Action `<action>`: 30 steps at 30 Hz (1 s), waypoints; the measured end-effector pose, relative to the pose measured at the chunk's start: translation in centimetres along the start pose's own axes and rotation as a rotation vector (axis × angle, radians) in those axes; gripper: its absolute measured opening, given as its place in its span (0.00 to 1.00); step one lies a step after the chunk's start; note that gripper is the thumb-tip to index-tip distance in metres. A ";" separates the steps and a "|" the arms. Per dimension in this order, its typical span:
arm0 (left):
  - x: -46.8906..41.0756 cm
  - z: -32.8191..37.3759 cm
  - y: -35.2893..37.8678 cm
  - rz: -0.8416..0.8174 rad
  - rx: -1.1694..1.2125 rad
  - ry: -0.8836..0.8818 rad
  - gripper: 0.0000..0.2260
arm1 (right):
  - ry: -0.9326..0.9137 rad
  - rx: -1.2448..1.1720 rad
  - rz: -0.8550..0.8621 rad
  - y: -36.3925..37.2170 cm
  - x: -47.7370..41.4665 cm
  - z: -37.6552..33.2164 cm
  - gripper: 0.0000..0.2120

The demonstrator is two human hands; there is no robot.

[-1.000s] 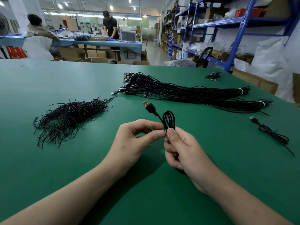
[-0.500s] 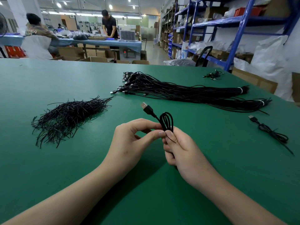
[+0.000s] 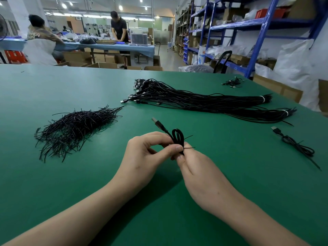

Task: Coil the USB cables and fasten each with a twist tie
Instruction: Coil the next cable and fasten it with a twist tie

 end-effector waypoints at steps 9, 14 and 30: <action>0.1 -0.2 0.5 -0.032 0.129 -0.087 0.04 | 0.027 -0.224 -0.027 0.4 -0.6 0.8 0.12; 0.1 0.4 0.7 -0.029 0.075 0.016 0.03 | 0.156 -0.471 -0.125 0.4 -0.8 1.5 0.12; -0.1 -0.4 0.7 0.012 0.341 -0.117 0.06 | 0.077 -0.832 -0.220 -0.6 -1.3 1.3 0.11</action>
Point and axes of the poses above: each hand's wrist, its own x-axis away from the middle knuckle, its own y-axis out of the palm, z = x × y, the point moved 4 cm from there along -x, towards the middle knuckle, and after that the axes turned 7 degrees about z, right-handed, at the moved point
